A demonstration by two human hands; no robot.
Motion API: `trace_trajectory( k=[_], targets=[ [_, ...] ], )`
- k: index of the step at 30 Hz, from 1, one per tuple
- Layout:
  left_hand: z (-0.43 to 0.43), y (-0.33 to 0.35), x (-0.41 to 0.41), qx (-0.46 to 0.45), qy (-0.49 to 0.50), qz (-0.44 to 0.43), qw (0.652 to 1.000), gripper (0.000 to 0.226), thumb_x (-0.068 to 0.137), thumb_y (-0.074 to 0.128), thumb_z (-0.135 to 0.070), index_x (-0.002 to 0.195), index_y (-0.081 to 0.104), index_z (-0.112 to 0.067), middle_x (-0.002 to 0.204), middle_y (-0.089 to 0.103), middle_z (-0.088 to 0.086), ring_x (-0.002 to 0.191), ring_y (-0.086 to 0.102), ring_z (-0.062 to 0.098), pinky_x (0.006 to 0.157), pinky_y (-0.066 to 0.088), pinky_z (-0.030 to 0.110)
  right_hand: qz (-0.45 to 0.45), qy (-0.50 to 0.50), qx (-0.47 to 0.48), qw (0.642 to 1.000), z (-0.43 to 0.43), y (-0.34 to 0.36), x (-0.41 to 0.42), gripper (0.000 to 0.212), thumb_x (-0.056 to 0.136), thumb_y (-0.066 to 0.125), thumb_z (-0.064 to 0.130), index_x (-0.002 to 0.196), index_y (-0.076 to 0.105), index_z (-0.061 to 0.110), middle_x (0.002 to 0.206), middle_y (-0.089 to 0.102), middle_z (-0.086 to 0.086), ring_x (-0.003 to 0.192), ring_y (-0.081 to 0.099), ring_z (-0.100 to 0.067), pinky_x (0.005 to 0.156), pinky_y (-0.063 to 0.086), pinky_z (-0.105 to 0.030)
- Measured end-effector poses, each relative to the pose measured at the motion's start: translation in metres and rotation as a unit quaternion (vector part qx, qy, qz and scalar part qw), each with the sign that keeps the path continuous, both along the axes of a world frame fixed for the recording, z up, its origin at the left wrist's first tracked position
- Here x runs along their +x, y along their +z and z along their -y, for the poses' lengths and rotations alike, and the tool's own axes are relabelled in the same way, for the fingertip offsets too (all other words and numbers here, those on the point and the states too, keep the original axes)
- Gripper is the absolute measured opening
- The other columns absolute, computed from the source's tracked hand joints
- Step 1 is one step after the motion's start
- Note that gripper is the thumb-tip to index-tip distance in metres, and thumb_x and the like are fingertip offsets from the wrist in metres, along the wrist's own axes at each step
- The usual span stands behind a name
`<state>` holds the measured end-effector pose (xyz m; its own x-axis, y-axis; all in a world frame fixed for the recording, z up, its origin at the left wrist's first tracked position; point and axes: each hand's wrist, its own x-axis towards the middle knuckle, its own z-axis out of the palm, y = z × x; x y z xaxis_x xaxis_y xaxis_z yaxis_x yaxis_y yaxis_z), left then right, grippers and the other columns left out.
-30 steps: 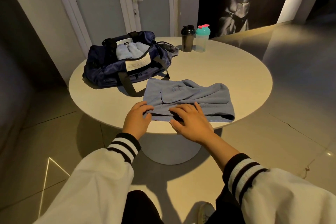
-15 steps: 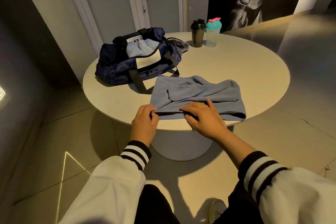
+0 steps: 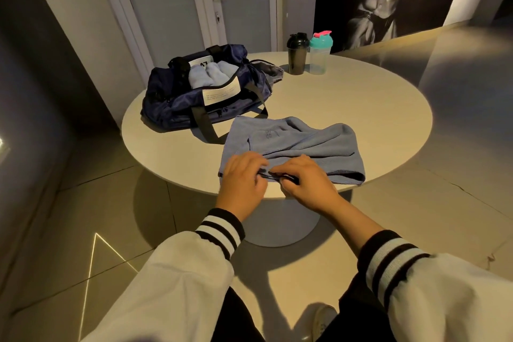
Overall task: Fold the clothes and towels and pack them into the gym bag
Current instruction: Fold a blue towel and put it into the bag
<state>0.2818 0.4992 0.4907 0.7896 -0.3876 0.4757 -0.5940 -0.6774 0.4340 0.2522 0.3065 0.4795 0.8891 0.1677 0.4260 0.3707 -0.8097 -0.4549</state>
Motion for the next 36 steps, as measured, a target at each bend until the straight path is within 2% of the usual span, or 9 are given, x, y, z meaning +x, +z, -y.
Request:
trace_trajectory(
  k=[5,8,11,16,21,26,32,34,36],
  targets=[
    [0.035,-0.004,-0.002,-0.02,-0.032,-0.104,0.994,0.035,0.092,0.059,-0.019,0.126,0.058,-0.026,0.124,0.061,-0.004,0.115,0.053,0.018,0.104,0.044,0.042,0.066,-0.116,0.03,0.991,0.025,-0.009,-0.013,0.025,0.085,0.058,0.02,0.105,0.073,0.02,0.097,0.065,0.002,0.096,0.053,-0.02,0.085,0.038,-0.029],
    [0.039,-0.007,-0.003,-0.018,0.013,-0.088,0.996,0.019,0.092,0.056,-0.022,0.108,0.062,-0.028,0.11,0.062,-0.008,0.106,0.054,0.016,0.101,0.043,0.04,0.114,-0.216,0.023,0.969,0.054,-0.021,-0.028,0.024,0.087,0.058,0.027,0.102,0.075,0.02,0.095,0.063,0.002,0.094,0.056,-0.022,0.088,0.032,-0.029],
    [0.058,0.003,-0.011,0.016,0.038,-0.054,0.998,0.012,0.09,0.054,-0.019,0.093,0.057,-0.03,0.098,0.058,-0.009,0.099,0.051,0.016,0.103,0.035,0.037,0.077,-0.265,0.027,0.961,0.057,-0.027,-0.036,0.029,0.091,0.05,0.039,0.105,0.073,0.027,0.101,0.06,0.005,0.104,0.053,-0.019,0.09,0.023,-0.031],
    [0.089,0.001,-0.02,0.035,-0.024,-0.055,0.998,0.019,0.091,0.057,-0.026,0.108,0.061,-0.029,0.109,0.059,-0.009,0.105,0.047,0.015,0.098,0.037,0.034,0.016,-0.244,0.04,0.969,0.063,-0.022,-0.033,0.032,0.092,0.048,0.028,0.115,0.071,0.03,0.111,0.061,0.005,0.113,0.048,-0.017,0.085,0.017,-0.028],
    [0.1,-0.002,-0.018,0.033,-0.006,-0.056,0.998,0.022,0.096,0.055,-0.023,0.116,0.06,-0.03,0.111,0.06,-0.008,0.109,0.048,0.016,0.099,0.04,0.035,0.059,-0.22,0.049,0.972,0.086,-0.019,-0.036,0.029,0.079,0.076,-0.004,0.104,0.076,0.011,0.1,0.07,-0.01,0.096,0.06,-0.036,0.081,0.048,-0.039],
    [0.123,0.005,-0.021,0.043,-0.019,-0.064,0.997,0.027,0.098,0.053,-0.018,0.12,0.063,-0.029,0.114,0.062,-0.006,0.111,0.048,0.017,0.099,0.038,0.033,0.072,-0.229,0.086,0.967,0.092,-0.009,-0.036,0.033,0.074,0.077,-0.009,0.103,0.075,0.007,0.106,0.063,-0.01,0.102,0.055,-0.028,0.08,0.041,-0.026],
    [0.119,-0.002,-0.023,0.047,-0.039,-0.038,0.997,0.021,0.098,0.052,-0.021,0.109,0.067,-0.031,0.107,0.06,-0.008,0.107,0.046,0.014,0.096,0.036,0.031,-0.001,-0.243,0.164,0.956,0.111,-0.005,-0.05,0.031,0.085,0.055,-0.013,0.098,0.075,0.007,0.109,0.058,-0.017,0.1,0.053,-0.03,0.086,0.045,-0.035],
    [0.118,-0.004,-0.024,0.053,-0.041,-0.026,0.997,0.02,0.098,0.052,-0.023,0.109,0.066,-0.033,0.107,0.059,-0.01,0.106,0.046,0.013,0.097,0.036,0.031,0.002,-0.255,0.135,0.957,0.109,-0.007,-0.05,0.029,0.084,0.058,-0.012,0.101,0.075,0.005,0.107,0.059,-0.016,0.099,0.055,-0.032,0.085,0.043,-0.032],
    [0.117,-0.005,-0.025,0.053,-0.044,-0.021,0.997,0.02,0.098,0.051,-0.022,0.107,0.066,-0.033,0.107,0.059,-0.01,0.104,0.046,0.013,0.096,0.035,0.031,0.032,-0.271,0.055,0.96,0.103,-0.01,-0.048,0.024,0.084,0.063,-0.005,0.101,0.076,0.006,0.102,0.062,-0.012,0.097,0.057,-0.034,0.098,0.04,-0.038]
  ],
)
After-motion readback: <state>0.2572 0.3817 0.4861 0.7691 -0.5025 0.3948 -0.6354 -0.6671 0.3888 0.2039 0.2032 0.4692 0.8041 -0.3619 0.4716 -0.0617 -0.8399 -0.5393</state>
